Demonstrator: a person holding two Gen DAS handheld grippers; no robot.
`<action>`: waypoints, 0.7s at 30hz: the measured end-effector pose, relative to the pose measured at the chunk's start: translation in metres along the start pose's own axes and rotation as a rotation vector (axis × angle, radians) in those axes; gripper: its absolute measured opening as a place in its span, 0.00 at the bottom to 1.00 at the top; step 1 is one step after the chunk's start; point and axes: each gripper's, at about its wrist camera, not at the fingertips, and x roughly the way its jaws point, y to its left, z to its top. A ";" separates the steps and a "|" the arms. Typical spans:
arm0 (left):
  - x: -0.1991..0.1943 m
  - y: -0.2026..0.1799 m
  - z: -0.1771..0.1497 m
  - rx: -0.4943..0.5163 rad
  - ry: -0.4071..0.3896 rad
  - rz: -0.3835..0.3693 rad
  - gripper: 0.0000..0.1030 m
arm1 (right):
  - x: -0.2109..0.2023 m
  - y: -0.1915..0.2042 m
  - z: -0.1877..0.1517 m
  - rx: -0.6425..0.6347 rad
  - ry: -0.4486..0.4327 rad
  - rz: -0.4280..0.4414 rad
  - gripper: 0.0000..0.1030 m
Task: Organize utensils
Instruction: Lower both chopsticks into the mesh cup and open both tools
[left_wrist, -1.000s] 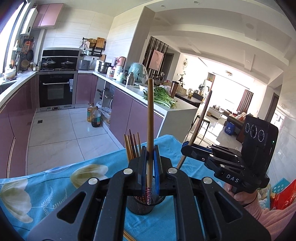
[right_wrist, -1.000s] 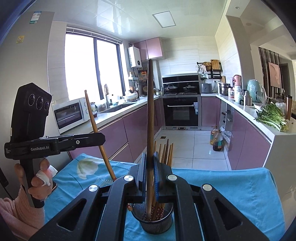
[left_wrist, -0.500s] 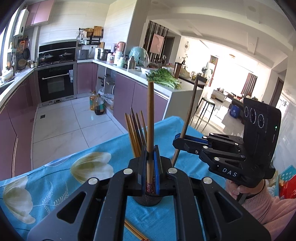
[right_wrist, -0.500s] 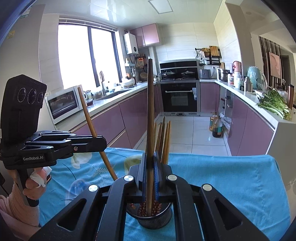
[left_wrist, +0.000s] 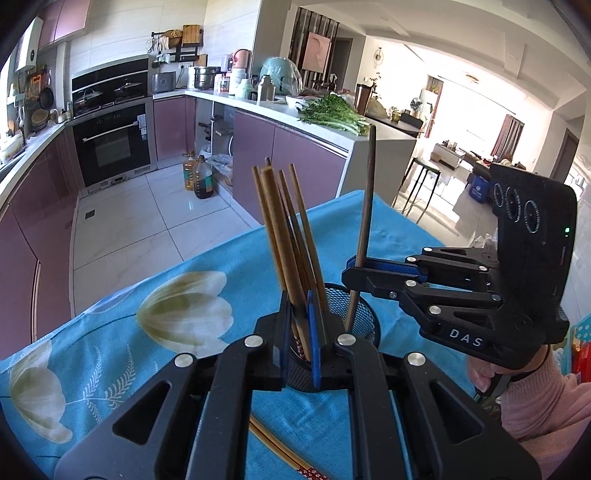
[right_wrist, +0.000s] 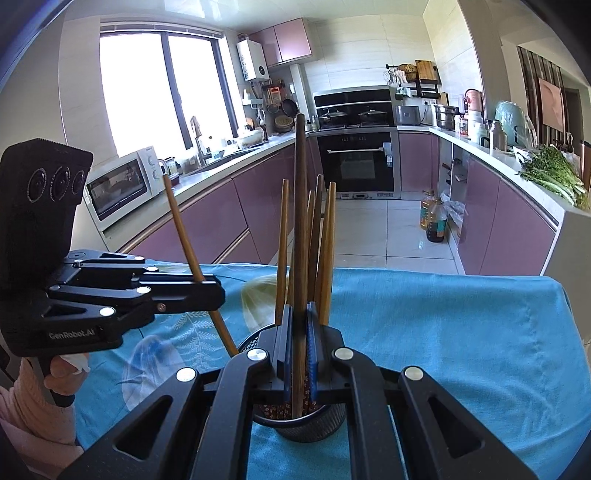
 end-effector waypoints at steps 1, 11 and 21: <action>0.003 0.001 0.000 -0.004 0.007 -0.001 0.09 | 0.001 0.000 0.000 0.002 0.001 0.000 0.06; 0.026 0.011 0.004 -0.039 0.028 0.009 0.11 | 0.010 -0.003 0.001 0.029 0.016 -0.002 0.06; 0.036 0.013 -0.006 -0.070 0.040 0.012 0.15 | 0.010 -0.004 -0.003 0.046 0.017 0.012 0.08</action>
